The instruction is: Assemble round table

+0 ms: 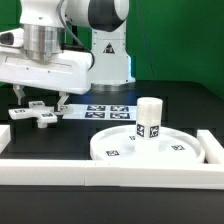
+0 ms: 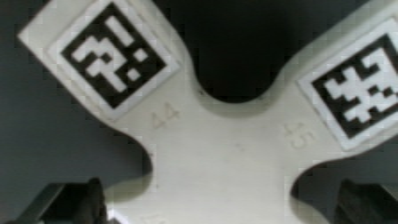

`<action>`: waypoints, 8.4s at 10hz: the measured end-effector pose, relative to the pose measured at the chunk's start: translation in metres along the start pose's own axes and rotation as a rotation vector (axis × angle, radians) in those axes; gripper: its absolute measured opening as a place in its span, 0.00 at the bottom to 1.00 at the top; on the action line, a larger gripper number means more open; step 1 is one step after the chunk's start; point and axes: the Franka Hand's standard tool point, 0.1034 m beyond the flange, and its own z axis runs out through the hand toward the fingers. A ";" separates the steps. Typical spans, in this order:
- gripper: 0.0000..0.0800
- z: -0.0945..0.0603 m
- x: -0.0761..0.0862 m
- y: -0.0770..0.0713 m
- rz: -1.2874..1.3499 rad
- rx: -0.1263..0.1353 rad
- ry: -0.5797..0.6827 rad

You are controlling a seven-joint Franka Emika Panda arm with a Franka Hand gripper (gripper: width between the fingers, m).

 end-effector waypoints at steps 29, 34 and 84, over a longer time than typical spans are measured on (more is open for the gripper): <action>0.81 -0.033 0.016 -0.002 0.033 0.128 -0.109; 0.81 -0.020 0.034 0.007 0.075 0.182 -0.284; 0.81 -0.018 -0.005 0.004 -0.184 -0.004 -0.009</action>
Offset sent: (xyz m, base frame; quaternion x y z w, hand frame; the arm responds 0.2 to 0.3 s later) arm 0.0010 0.0019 -0.0038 0.0023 0.0030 -0.0016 1.0000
